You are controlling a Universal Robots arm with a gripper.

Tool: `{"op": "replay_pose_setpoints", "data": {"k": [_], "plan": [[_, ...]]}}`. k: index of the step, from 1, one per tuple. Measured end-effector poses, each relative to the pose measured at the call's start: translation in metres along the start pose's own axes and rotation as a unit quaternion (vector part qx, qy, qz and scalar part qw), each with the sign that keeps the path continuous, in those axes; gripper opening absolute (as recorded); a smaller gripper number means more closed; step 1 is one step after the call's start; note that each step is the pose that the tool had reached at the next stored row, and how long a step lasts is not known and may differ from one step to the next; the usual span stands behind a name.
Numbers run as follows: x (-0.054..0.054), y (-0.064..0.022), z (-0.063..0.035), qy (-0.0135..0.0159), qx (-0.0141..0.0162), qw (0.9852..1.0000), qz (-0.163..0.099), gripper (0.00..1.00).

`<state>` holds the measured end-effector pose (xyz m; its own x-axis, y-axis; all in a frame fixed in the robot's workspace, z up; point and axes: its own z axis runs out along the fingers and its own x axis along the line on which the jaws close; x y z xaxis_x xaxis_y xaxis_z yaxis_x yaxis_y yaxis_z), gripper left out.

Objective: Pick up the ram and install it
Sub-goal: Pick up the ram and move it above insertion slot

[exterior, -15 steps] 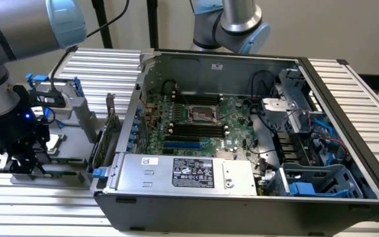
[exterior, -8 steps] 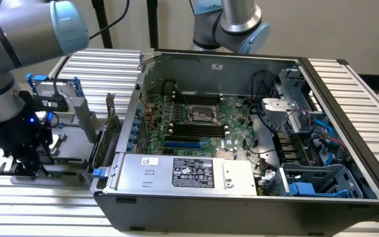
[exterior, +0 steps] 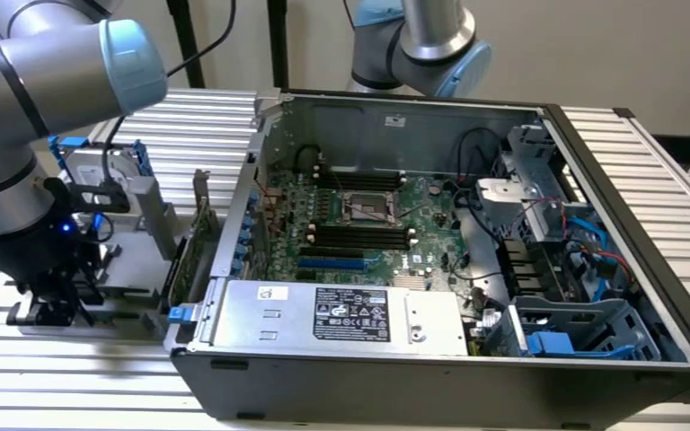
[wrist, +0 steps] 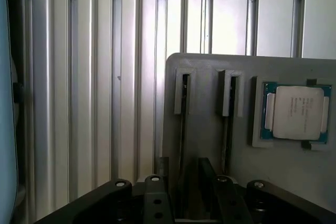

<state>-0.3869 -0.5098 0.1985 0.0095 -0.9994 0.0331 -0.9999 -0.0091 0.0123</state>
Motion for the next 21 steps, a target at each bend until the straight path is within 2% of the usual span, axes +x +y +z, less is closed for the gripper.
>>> {"op": "replay_pose_setpoints", "data": {"k": [9, 10, 15, 16, 17, 19, 21], "plan": [[-0.0002, -0.0027, 0.0046, 0.0005, -0.0002, 1.0, 0.003, 0.35], [-0.0002, -0.003, 0.005, 0.0006, -0.0002, 1.0, 0.004, 0.27], [-0.0002, -0.0035, 0.0071, 0.0012, -0.0004, 1.0, 0.009, 0.27], [-0.0002, -0.0036, 0.0073, 0.0013, -0.0005, 0.9999, 0.01, 0.25], [-0.0003, -0.0036, 0.0075, 0.0014, -0.0006, 0.9999, 0.012, 0.18], [-0.0003, -0.0036, 0.0076, 0.0015, -0.0008, 0.9999, 0.015, 0.18], [-0.0003, -0.0036, 0.0077, 0.0015, -0.0009, 0.9999, 0.016, 0.14]]}}
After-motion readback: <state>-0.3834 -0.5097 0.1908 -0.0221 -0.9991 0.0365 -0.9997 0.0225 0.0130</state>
